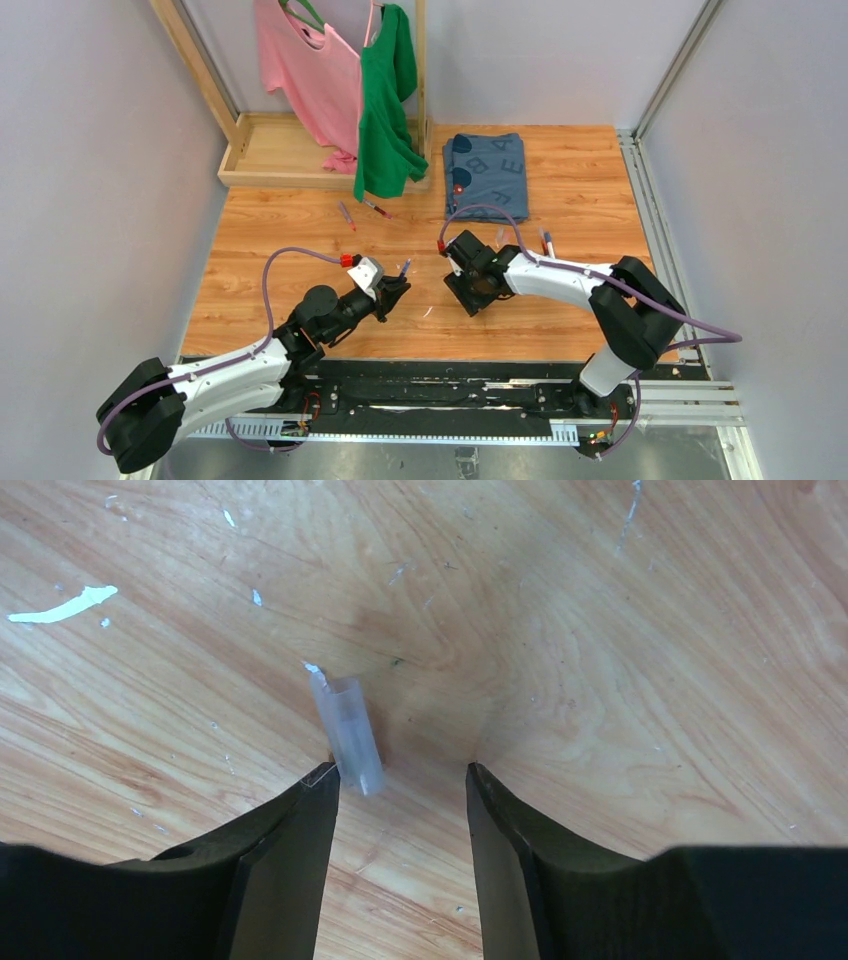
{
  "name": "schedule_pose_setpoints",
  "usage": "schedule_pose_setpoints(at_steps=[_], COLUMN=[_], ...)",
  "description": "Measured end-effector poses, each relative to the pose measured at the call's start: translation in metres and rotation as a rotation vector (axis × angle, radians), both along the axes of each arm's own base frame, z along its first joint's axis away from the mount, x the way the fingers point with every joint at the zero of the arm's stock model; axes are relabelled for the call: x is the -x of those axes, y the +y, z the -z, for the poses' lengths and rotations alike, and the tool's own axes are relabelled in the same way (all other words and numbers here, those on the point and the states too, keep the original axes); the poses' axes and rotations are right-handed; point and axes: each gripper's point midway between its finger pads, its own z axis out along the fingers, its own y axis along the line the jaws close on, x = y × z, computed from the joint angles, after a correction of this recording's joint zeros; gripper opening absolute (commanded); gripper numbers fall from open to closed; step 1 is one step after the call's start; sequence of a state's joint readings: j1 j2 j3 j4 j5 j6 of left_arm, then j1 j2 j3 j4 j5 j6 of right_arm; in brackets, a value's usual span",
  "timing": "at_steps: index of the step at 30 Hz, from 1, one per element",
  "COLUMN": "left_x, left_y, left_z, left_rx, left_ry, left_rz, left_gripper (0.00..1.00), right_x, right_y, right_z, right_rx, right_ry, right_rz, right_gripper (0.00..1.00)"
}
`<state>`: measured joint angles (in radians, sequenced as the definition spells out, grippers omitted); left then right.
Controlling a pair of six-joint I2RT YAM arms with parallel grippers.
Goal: Insert the pens into the pen caps
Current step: Move the pen cap to the center of the board.
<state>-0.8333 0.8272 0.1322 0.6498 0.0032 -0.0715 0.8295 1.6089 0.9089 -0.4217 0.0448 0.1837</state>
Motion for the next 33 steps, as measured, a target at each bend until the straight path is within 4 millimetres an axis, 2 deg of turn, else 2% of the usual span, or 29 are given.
schedule_pose_setpoints(at_steps=[14, 25, 33], left_x=[0.000, 0.001, 0.002], left_y=[0.000, 0.002, 0.004], left_z=[0.000, -0.002, -0.005], left_rx=[0.001, 0.008, 0.020], left_ry=[-0.001, -0.008, -0.019], left_rz=[0.000, -0.001, -0.010], left_gripper=[0.00, 0.00, 0.00], right_x=[-0.023, -0.056, -0.062], right_y=[-0.015, 0.002, 0.011], right_z=[-0.002, -0.003, -0.004], right_rx=[0.066, 0.025, -0.013], right_ry=[-0.057, -0.089, -0.079], right_rz=[0.130, 0.181, 0.204], right_gripper=[0.47, 0.44, 0.42])
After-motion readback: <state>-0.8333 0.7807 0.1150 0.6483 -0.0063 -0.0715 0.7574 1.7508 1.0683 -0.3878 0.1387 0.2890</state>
